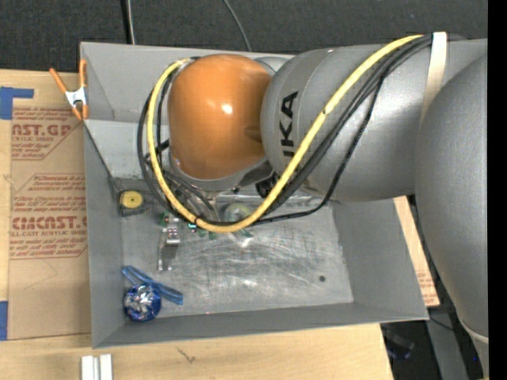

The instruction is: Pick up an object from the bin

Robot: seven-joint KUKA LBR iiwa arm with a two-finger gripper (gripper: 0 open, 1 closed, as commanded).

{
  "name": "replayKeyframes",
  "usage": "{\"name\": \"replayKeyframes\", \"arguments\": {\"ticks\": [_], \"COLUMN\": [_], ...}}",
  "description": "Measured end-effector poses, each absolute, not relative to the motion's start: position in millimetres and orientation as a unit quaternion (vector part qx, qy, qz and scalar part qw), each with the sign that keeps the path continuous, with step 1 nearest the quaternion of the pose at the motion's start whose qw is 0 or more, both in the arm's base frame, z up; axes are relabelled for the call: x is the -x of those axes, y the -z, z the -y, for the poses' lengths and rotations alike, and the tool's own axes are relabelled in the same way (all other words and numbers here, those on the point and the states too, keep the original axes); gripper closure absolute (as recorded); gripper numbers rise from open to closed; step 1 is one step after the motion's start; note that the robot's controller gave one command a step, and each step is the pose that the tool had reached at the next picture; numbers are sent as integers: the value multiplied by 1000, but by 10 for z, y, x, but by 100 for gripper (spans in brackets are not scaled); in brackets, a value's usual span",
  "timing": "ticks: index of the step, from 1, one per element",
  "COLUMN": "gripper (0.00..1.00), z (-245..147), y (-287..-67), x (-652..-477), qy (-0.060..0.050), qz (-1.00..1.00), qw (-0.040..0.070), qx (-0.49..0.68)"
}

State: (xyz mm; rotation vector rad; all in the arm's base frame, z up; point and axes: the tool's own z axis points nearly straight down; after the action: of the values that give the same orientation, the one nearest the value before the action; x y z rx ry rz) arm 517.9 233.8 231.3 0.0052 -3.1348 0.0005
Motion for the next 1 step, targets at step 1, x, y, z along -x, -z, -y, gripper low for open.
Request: {"name": "replayKeyframes", "arguments": {"ticks": [1], "gripper": [0], "z": [-2286], "y": [-758], "x": [-5186], "qy": [0], "qz": [999], "qw": [2], "qx": [-38]}}
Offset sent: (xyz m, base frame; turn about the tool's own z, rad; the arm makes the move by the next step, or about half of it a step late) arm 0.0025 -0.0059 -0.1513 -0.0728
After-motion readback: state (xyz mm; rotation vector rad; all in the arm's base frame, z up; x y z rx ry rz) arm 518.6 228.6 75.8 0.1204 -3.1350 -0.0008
